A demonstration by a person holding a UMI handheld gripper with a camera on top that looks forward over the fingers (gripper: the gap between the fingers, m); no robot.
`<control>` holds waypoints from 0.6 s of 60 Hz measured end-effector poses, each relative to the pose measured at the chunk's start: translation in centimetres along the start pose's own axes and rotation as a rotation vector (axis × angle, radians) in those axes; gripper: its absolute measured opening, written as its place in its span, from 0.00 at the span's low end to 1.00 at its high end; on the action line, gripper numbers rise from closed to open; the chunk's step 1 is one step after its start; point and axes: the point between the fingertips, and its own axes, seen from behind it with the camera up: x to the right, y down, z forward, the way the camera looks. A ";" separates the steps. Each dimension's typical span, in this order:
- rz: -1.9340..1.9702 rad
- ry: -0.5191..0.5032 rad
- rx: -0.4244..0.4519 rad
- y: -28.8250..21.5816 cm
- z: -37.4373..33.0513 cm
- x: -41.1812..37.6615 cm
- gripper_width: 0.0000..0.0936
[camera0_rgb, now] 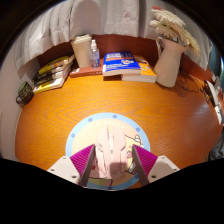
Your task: Arrange mouse
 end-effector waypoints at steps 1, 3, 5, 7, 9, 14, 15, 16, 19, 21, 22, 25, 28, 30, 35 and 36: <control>-0.002 0.002 0.002 -0.2 -0.3 0.1 0.83; -0.007 0.007 0.016 -0.9 -1.0 0.4 0.90; -0.010 0.005 0.033 -1.6 -1.9 0.5 0.92; -0.010 0.001 0.047 -2.3 -2.9 0.5 0.92; -0.003 -0.006 0.063 -3.1 -4.0 0.5 0.92; 0.012 -0.032 0.116 -5.4 -7.7 -0.1 0.92; 0.011 -0.039 0.127 -5.9 -8.5 -0.2 0.91; 0.012 -0.044 0.144 -6.4 -9.4 -0.4 0.91; -0.002 -0.065 0.188 -7.9 -11.9 -1.0 0.91; -0.015 -0.079 0.214 -8.7 -13.7 -1.4 0.91; -0.020 -0.083 0.226 -9.1 -14.6 -1.5 0.91; -0.021 -0.091 0.269 -10.4 -17.4 -1.9 0.91; -0.033 -0.100 0.316 -11.4 -19.9 -2.4 0.91; -0.046 -0.102 0.342 -12.0 -21.4 -2.6 0.91; -0.058 -0.096 0.405 -13.4 -24.6 -2.9 0.91; -0.061 -0.096 0.417 -13.6 -25.2 -2.9 0.91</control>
